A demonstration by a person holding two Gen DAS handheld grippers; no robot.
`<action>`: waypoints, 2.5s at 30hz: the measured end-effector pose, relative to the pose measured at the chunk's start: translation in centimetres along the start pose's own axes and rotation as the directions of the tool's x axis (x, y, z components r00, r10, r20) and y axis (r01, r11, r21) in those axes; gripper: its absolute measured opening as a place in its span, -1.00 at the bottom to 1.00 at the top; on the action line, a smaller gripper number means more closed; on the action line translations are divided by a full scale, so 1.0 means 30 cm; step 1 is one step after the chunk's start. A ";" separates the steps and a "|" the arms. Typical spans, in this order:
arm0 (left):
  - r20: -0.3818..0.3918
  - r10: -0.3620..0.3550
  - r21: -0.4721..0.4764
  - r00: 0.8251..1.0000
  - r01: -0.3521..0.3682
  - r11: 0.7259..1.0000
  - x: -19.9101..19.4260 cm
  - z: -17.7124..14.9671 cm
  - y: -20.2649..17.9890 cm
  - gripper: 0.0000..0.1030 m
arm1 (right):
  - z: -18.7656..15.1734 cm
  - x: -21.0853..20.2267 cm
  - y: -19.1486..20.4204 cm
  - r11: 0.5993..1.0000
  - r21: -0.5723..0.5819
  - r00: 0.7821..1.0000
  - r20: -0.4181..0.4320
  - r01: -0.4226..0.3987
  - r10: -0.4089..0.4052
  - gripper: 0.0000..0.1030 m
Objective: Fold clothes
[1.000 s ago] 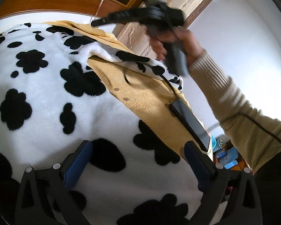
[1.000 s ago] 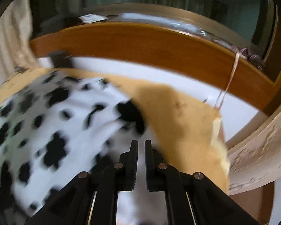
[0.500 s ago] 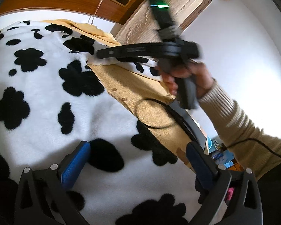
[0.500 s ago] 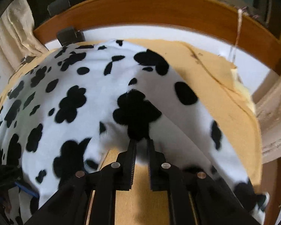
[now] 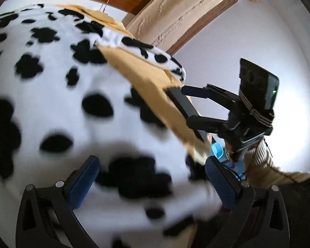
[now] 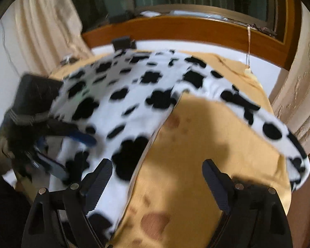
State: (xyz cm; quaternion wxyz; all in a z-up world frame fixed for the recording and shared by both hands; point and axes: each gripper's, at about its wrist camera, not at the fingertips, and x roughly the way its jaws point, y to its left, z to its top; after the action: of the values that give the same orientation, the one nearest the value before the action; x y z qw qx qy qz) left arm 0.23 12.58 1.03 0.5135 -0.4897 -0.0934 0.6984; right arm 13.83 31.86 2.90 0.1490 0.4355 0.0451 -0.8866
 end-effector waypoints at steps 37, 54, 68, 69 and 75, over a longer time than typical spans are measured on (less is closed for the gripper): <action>0.072 0.069 0.057 0.995 -0.074 0.996 -0.171 -0.226 0.003 0.99 | -0.051 -0.041 0.108 0.994 -0.046 0.992 -0.068 0.101 -0.104 -0.63; 0.108 0.033 -0.018 0.994 -0.031 0.999 -0.225 -0.245 0.034 0.99 | 0.173 0.207 0.186 0.999 0.006 0.998 -0.027 -0.050 0.050 0.31; 0.426 0.255 -0.154 0.868 -0.208 0.966 -0.671 -0.381 0.094 0.99 | 0.141 0.318 0.247 0.990 -0.133 0.991 -0.121 0.042 -0.058 0.35; 0.444 0.307 -0.180 0.842 -0.252 0.951 -0.716 -0.408 0.109 0.99 | 0.156 0.313 0.252 0.991 -0.130 0.991 -0.123 0.042 -0.058 0.35; 0.475 0.493 -0.425 0.729 -0.300 0.854 -0.921 -0.594 0.256 0.99 | 0.261 0.231 0.473 0.957 -0.279 0.996 -0.002 -0.084 0.087 0.37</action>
State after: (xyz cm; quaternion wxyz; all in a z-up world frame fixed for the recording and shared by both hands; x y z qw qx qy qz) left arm 9.12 -19.91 3.46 0.2120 -0.3437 -0.2455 0.8813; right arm 8.18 15.17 2.99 0.2471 0.4073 0.1500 -0.8664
